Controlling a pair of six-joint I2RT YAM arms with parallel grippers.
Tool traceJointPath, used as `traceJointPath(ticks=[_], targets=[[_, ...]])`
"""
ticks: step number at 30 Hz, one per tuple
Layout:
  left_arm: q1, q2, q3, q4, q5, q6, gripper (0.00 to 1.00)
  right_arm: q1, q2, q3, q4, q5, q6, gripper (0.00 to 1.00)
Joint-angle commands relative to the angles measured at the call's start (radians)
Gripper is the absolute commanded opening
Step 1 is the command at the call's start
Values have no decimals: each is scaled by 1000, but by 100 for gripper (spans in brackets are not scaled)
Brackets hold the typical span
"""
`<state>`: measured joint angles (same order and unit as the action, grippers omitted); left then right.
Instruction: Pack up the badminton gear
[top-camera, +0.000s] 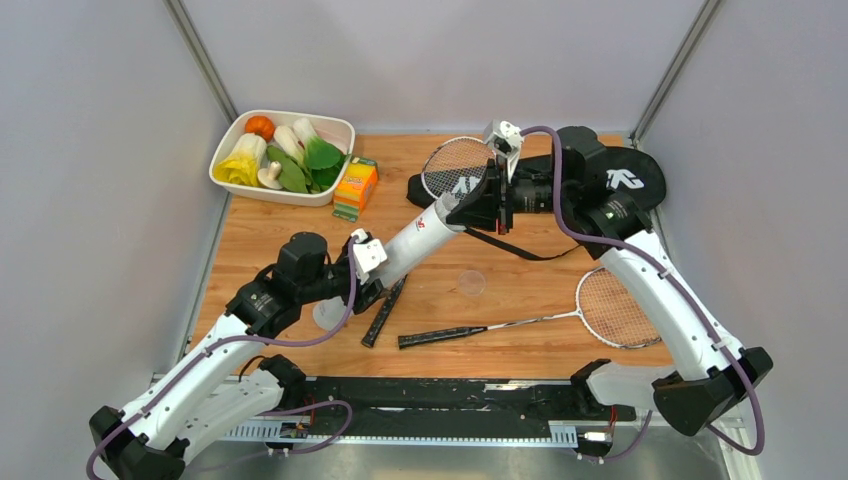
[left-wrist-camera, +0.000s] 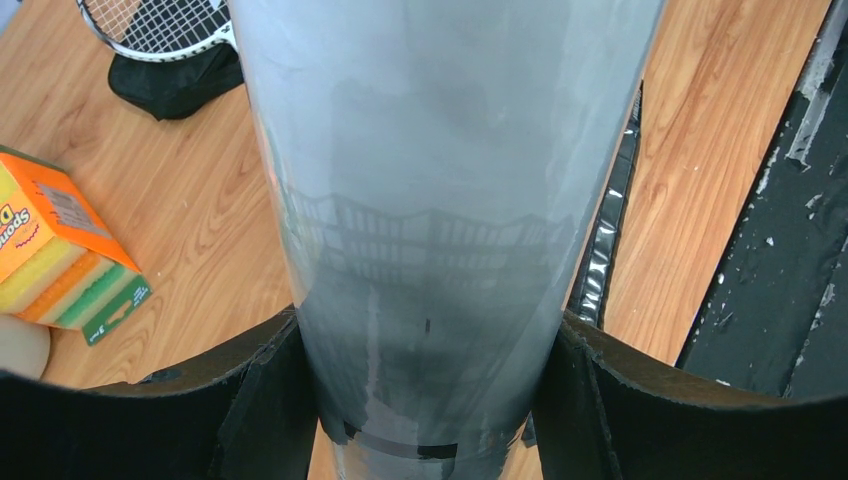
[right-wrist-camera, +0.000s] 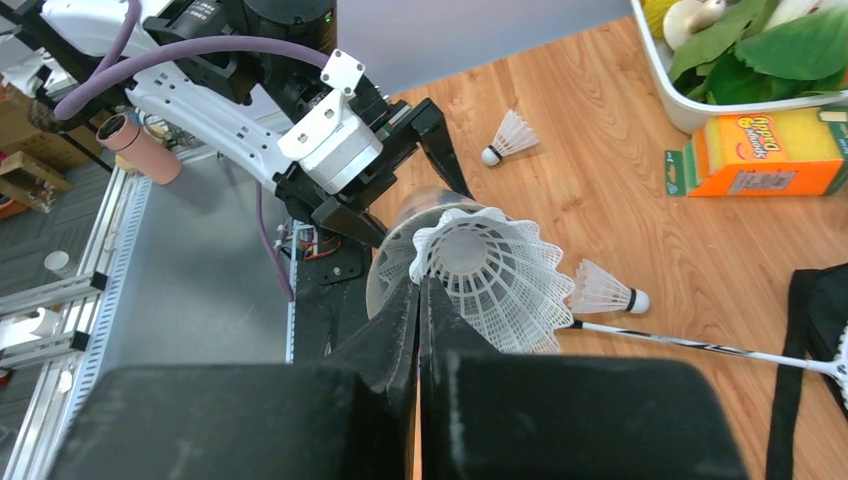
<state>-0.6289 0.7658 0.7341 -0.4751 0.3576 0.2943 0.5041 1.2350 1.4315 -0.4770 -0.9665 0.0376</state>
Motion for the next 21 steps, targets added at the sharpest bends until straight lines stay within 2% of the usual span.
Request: traceJointPath(ticks=[1, 7, 15, 17, 21], targets=[[-8, -12, 54, 62, 35, 51, 63, 41, 8, 16, 1, 0, -32, 0], [-8, -18, 47, 69, 23, 54, 63, 99, 33, 13, -6, 16, -31, 0], [-8, -31, 35, 90, 10, 46, 63, 116, 54, -9, -10, 36, -31, 1], [-8, -32, 30, 91, 1, 44, 63, 116, 52, -3, -10, 53, -29, 6], [-8, -35, 16, 99, -36, 16, 63, 115, 31, 30, -7, 154, 23, 32]])
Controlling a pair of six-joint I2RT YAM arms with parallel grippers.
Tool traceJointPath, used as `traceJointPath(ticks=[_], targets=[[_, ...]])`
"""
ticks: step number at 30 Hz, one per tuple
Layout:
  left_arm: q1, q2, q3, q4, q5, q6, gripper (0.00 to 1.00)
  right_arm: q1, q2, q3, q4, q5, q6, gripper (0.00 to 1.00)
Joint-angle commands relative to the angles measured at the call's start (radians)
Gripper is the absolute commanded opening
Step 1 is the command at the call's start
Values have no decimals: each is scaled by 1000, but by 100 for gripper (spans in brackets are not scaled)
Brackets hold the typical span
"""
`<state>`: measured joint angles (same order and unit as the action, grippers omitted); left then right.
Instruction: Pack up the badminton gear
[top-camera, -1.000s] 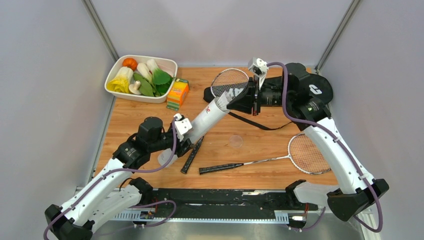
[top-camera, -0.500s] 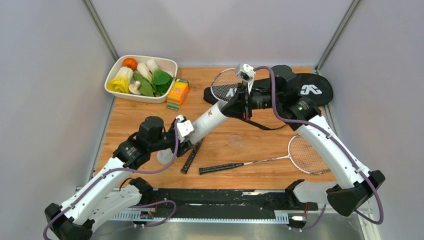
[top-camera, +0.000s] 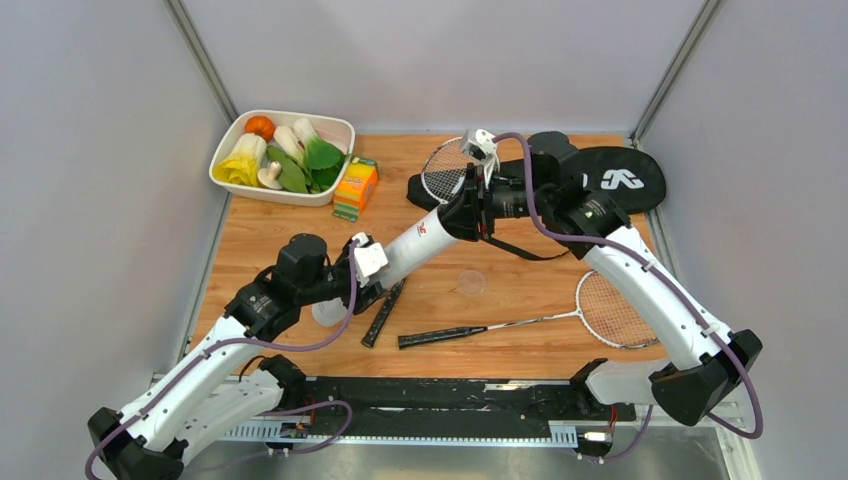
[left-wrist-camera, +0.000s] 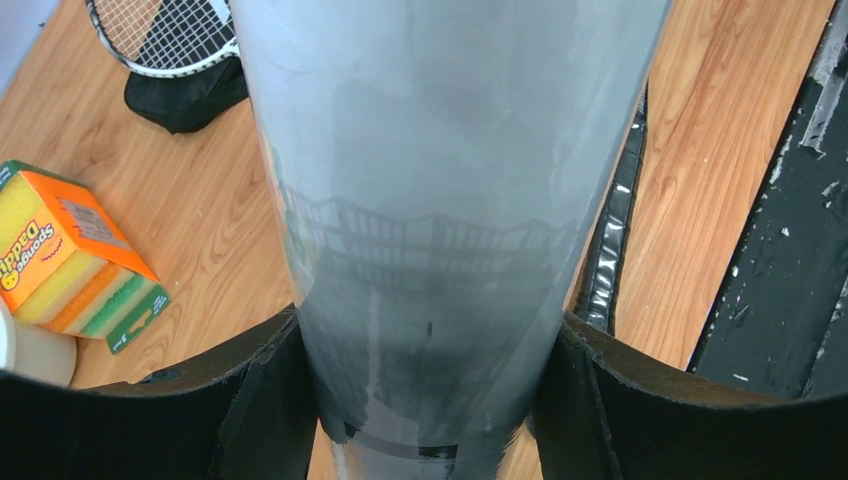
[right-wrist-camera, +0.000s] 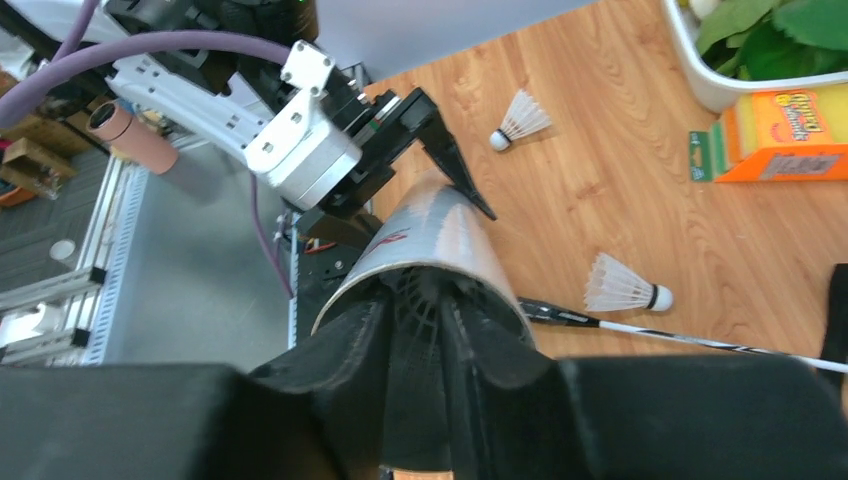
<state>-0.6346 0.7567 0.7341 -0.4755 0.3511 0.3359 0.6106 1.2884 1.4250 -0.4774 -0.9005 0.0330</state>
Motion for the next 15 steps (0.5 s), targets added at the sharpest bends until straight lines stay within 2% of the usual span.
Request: traceJointPath(ticks=[1, 5, 8, 13, 15], targets=[[-3, -23, 15, 104, -43, -42, 63, 9, -29, 45, -7, 127, 52, 36], [-2, -12, 19, 95, -70, -72, 63, 8, -78, 59, 7, 247, 127, 52], [-2, -14, 20, 89, -101, -81, 63, 7, -128, 41, 30, 295, 144, 59], [-2, -43, 3, 106, -191, -81, 63, 8, -195, 28, 46, 367, 153, 60], [-3, -52, 6, 110, -232, -88, 63, 8, -242, -13, 104, 393, 150, 59]])
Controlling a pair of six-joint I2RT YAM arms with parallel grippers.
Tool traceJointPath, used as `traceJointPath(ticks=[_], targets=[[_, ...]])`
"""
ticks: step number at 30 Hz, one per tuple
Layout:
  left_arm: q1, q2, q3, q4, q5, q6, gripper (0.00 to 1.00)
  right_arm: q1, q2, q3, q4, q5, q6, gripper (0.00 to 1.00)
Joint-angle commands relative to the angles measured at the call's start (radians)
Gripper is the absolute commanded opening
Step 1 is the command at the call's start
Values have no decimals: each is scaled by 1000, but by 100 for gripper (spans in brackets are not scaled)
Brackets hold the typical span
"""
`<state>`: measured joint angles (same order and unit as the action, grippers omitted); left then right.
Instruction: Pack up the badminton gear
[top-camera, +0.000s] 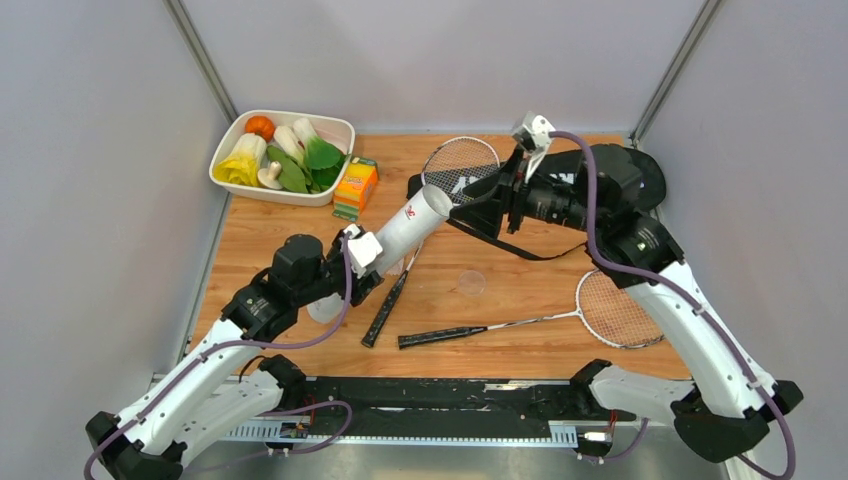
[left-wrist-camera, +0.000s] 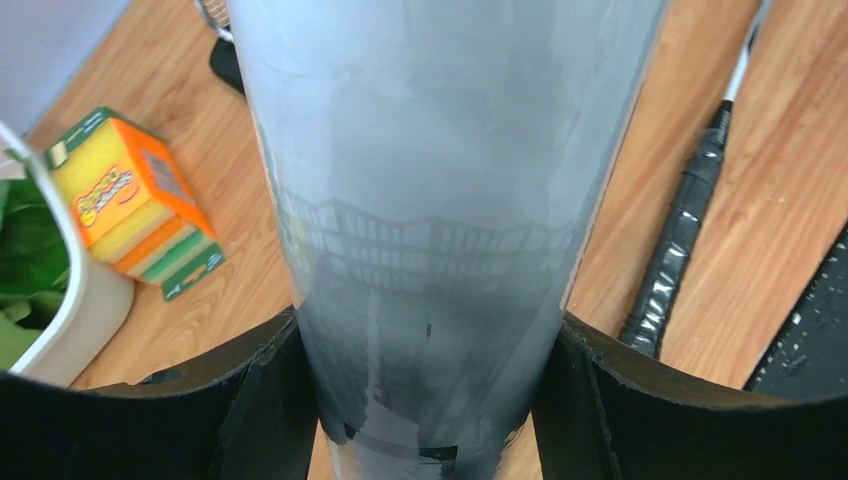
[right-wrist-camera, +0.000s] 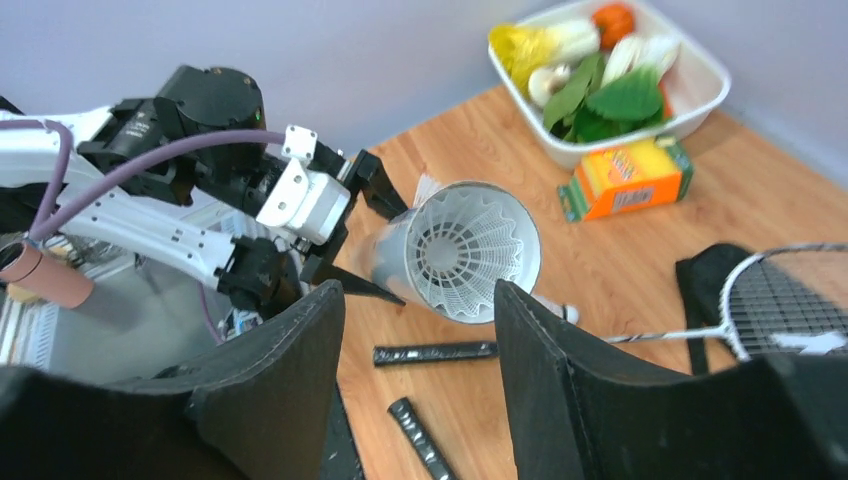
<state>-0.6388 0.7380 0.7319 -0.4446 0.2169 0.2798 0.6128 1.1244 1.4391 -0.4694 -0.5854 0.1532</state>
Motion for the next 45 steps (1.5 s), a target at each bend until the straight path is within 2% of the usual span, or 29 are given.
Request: traceJointPath(ticks=[1, 7, 11, 13, 15, 19, 25, 32, 42, 45], targets=[[2, -36, 11, 81, -112, -39, 63, 5, -113, -69, 153, 99, 31, 59], [2, -125, 1, 122, -325, -67, 63, 5, -283, -405, 500, 279, 5, 59], [2, -225, -34, 179, -447, -69, 64, 7, -271, -574, 677, 326, -92, 60], [2, -271, -50, 212, -487, -73, 64, 7, -220, -611, 712, 406, -106, 60], [2, -312, -67, 230, -523, -84, 64, 8, -145, -603, 687, 491, -78, 59], [2, -373, -90, 268, -568, -82, 64, 30, 1, -575, 628, 623, 103, 59], [2, -447, -118, 325, -580, -78, 64, 127, 216, -553, 631, 762, 248, 58], [1, -470, -124, 327, -613, -81, 64, 208, 487, -439, 669, 781, 217, 56], [1, -486, -132, 338, -659, -75, 64, 334, 732, -280, 666, 862, 184, 59], [2, -484, -134, 336, -661, -68, 64, 366, 786, -245, 657, 936, 168, 60]])
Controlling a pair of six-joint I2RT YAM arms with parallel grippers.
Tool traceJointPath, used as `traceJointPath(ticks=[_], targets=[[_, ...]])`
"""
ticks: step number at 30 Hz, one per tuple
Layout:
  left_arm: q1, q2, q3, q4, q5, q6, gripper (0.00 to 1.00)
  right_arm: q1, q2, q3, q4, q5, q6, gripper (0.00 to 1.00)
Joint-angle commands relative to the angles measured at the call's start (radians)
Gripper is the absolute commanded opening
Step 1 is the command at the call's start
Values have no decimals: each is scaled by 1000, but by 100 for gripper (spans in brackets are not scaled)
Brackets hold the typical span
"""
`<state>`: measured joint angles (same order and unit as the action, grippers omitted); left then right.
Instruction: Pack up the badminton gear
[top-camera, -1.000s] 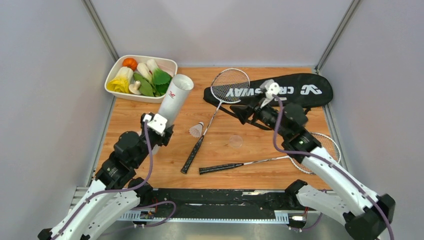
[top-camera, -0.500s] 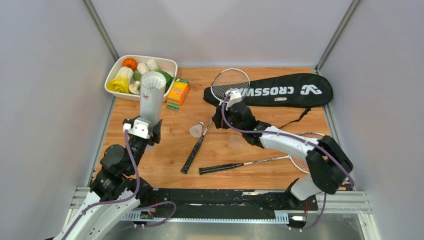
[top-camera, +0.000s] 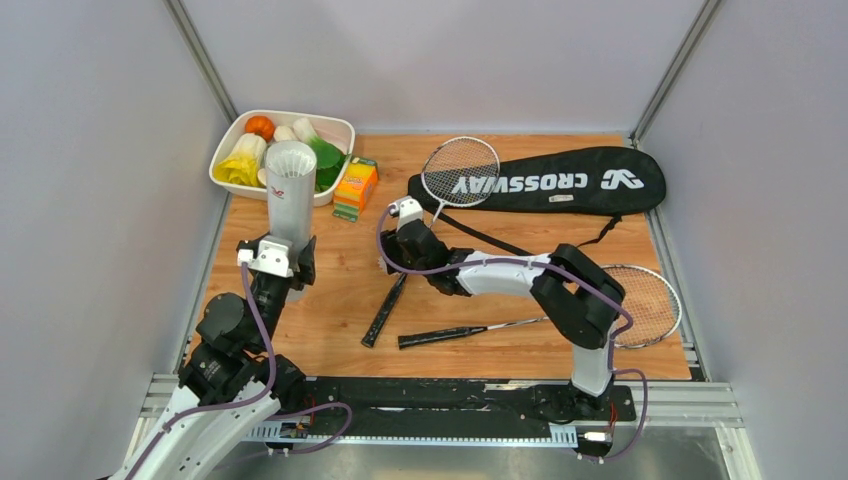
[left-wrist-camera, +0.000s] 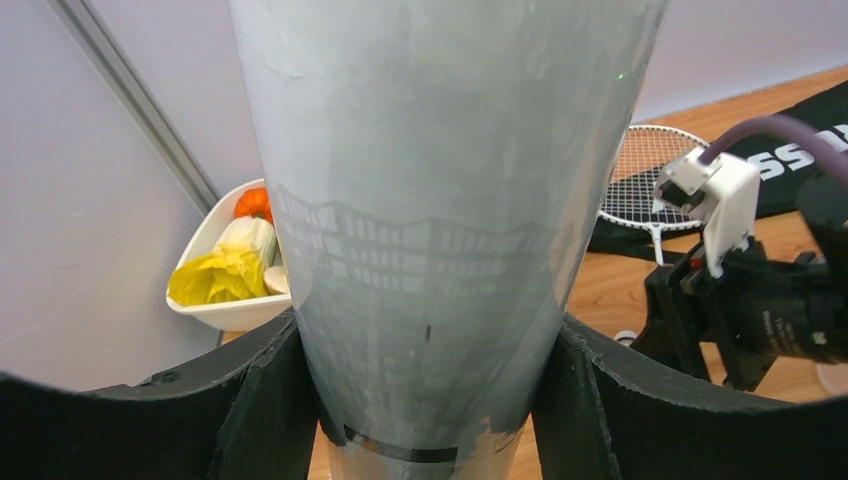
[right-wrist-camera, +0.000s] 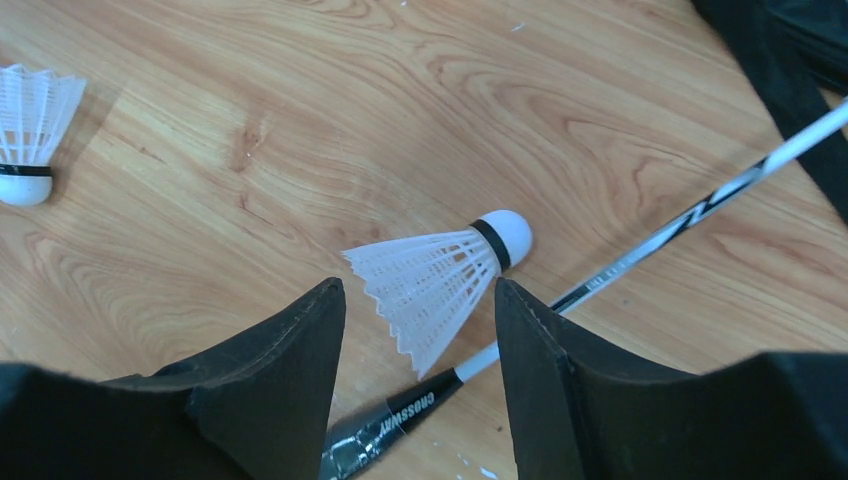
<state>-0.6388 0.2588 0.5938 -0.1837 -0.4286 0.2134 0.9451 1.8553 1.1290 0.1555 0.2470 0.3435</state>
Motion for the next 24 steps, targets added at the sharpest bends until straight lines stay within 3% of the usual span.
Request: traceJointPath(ticks=[1, 6, 11, 20, 24], targets=[[2, -4, 3, 75, -15, 0, 64, 44, 77, 79, 23, 128, -26, 59], [2, -6, 2, 73, -15, 2, 64, 87, 136, 127, -32, 294, -55, 57], [2, -4, 0, 74, -14, 6, 64, 118, 130, 120, -39, 412, -90, 34], [2, -2, -1, 68, -1, 7, 64, 114, -31, 86, -28, 378, -95, 0], [2, 3, 1, 63, 16, 8, 64, 80, -135, 59, -24, 296, -69, 0]])
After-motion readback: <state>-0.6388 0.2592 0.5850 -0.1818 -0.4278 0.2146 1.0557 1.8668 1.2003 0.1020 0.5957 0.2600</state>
